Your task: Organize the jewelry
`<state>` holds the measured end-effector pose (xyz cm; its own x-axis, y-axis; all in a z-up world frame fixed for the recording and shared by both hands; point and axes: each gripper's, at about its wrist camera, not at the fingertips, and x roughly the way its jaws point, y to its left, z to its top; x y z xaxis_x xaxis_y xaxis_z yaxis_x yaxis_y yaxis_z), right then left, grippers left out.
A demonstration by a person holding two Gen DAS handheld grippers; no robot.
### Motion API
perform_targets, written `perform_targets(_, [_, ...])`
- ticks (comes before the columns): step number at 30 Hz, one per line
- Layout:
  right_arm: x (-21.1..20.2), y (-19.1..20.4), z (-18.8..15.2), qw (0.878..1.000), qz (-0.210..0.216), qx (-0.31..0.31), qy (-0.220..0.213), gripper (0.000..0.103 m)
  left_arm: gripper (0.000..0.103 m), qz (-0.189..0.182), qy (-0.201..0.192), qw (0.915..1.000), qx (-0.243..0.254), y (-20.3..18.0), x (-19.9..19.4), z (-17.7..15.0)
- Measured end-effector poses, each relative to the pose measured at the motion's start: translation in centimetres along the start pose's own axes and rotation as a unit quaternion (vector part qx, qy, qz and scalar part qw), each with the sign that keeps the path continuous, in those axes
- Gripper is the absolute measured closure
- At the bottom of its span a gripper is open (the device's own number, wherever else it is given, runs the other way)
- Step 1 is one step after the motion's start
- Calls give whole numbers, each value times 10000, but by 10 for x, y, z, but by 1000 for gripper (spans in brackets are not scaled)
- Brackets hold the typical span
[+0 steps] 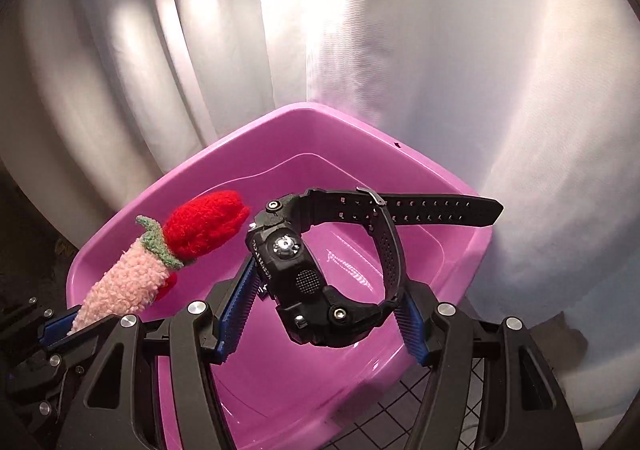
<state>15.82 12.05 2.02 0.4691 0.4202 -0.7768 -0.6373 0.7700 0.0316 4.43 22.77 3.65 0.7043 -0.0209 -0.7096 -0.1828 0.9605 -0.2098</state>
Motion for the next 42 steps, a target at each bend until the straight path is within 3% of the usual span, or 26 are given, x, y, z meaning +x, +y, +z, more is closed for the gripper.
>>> perform_targets(8, [43,3,4,9986,-126,-85,511,42,89,-15,403,9991,-150,14,26,-4])
perform_targets(15, [59,7,3,9966,-372,-176,714,41,86,20,561,9983,-182,17,32,-8])
perform_targets(18, [55,7,6,9968,-442,-134,652,41,77,61,578,9980,-236,21,33,-8])
perform_targets(20, [54,7,9,9964,-490,-136,674,41,59,130,557,9980,-288,24,33,-9])
perform_targets(22, [52,6,11,9963,-521,-133,666,41,48,323,520,9977,-280,26,31,-9])
perform_targets(23, [52,6,11,9963,-526,-127,674,41,33,413,510,9974,-287,27,30,-9])
perform_targets(25, [51,6,11,9960,-536,-92,704,41,18,508,452,9968,-410,33,27,-10])
perform_targets(33, [61,7,13,9958,-485,-40,771,41,14,676,583,9933,-732,59,27,-15])
perform_targets(42, [50,12,8,9967,-441,-5,681,41,14,747,521,9937,-653,53,12,-23])
